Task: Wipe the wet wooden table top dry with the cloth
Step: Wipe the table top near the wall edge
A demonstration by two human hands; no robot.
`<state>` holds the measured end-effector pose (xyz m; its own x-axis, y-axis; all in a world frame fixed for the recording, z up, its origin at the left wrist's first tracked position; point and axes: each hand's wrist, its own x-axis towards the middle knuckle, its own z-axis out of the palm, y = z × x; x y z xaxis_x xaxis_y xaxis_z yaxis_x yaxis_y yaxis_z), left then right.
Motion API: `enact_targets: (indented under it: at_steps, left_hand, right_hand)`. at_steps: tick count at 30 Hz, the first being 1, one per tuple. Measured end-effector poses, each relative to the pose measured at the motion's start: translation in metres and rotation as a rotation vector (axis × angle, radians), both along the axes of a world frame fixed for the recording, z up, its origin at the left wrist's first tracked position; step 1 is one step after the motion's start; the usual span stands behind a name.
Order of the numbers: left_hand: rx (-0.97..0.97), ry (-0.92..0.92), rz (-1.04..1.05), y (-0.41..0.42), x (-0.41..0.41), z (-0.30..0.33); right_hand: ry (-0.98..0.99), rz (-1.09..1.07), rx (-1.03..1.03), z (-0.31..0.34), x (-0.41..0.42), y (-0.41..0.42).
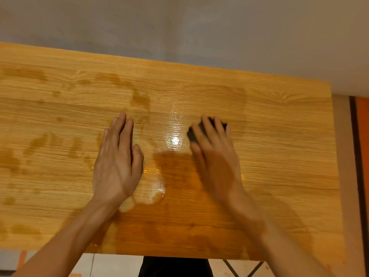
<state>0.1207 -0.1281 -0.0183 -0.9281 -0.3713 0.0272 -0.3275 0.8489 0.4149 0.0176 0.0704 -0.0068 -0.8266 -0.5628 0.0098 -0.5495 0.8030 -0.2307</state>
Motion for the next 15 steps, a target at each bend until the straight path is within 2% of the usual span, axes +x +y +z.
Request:
enact_targets:
  at_steps: [2, 5, 10, 12, 15]
  left_hand:
    - [-0.002, 0.0, 0.001, 0.001, 0.0, 0.0]
    - [-0.004, 0.0, 0.013, 0.0, -0.001, 0.001]
    - [0.001, 0.013, 0.016, 0.0, -0.001, -0.001]
    - [0.007, 0.016, 0.016, -0.001, 0.0, -0.002]
    - [0.023, 0.012, 0.016, 0.0, -0.001, -0.002]
  right_hand:
    - [0.003, 0.045, 0.089, 0.001, 0.023, 0.008]
    - [-0.028, 0.03, 0.029, 0.0, -0.012, -0.002]
    - [-0.087, -0.241, -0.093, 0.001, -0.127, -0.035]
    - [-0.083, -0.263, -0.103, -0.003, -0.125, -0.035]
    - [-0.06, -0.259, -0.119, -0.003, -0.064, -0.01]
